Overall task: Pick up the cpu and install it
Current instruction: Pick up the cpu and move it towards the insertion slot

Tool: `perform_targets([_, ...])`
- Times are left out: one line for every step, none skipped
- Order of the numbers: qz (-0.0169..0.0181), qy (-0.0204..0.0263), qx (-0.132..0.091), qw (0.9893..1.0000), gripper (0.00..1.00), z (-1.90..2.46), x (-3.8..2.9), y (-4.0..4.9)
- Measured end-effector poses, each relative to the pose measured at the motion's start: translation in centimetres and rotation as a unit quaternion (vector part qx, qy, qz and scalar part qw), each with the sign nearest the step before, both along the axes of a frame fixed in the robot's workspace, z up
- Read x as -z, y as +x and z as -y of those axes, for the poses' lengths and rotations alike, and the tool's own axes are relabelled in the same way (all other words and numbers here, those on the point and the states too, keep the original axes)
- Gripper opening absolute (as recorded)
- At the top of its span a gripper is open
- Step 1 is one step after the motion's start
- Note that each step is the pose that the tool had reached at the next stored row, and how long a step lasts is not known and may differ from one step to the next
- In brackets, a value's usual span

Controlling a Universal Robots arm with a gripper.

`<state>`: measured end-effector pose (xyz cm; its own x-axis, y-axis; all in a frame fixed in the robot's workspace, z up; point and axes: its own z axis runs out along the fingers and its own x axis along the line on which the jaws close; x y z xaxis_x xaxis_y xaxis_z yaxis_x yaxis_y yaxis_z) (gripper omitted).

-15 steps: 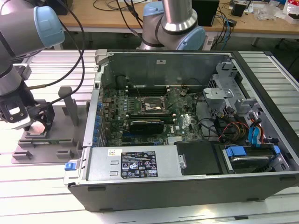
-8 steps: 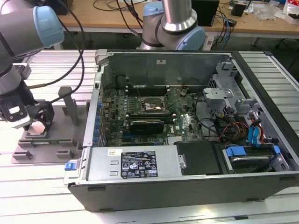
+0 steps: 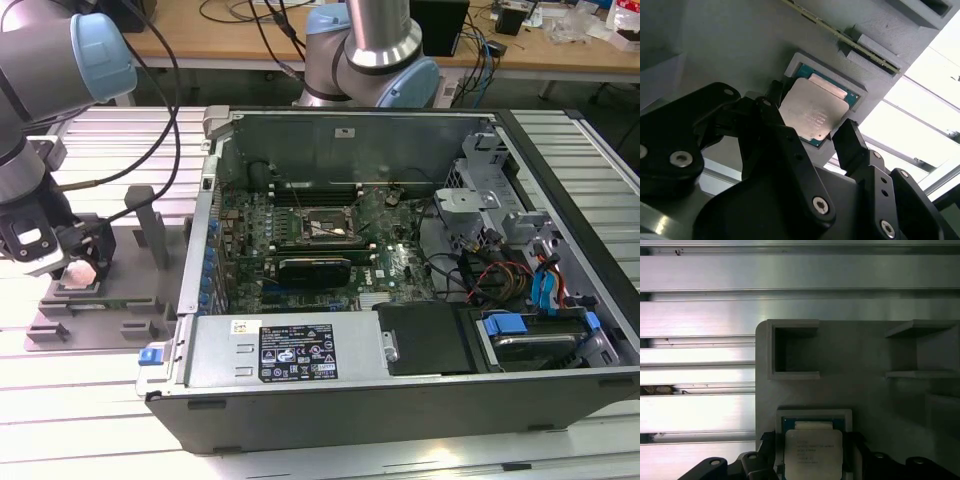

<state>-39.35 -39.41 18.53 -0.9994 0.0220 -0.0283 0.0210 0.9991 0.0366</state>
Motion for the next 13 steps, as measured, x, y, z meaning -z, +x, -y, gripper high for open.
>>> perform_targets([0.0, 0.0, 0.0, 1.0, 0.68, 0.0, 0.0, 0.0])
perform_targets([0.0001, 0.0001, 0.0, 1.0, 0.68, 0.0, -0.07, 0.01])
perform_targets([0.0, 0.0, 0.0, 1.0, 0.68, 0.0, -0.13, 0.0])
perform_targets([0.0, 0.0, 0.0, 1.0, 0.68, 0.0, -0.17, 0.0])
perform_targets([0.0001, 0.0, 0.0, 1.0, 0.68, 0.0, -0.17, 0.01])
perform_targets([0.0001, 0.0, 0.0, 1.0, 0.68, 0.0, -0.18, 0.01])
perform_targets([0.0, 0.0, 0.0, 1.0, 0.68, 0.0, -0.18, 0.01])
perform_targets([0.0, 0.0, 0.0, 1.0, 0.68, 0.0, -0.18, 0.01])
perform_targets([0.0, 0.0, 0.0, 1.0, 0.68, 0.0, -0.18, 0.0])
perform_targets([0.0001, 0.0, 0.0, 1.0, 0.68, 0.0, -0.18, 0.01])
perform_targets([0.0, 0.0, 0.0, 1.0, 0.68, 0.0, -0.19, 0.01])
perform_targets([0.0001, 0.0, 0.0, 1.0, 0.68, 0.0, -0.19, 0.01])
perform_targets([0.0001, 0.0, 0.0, 1.0, 0.68, 0.0, -0.19, 0.0])
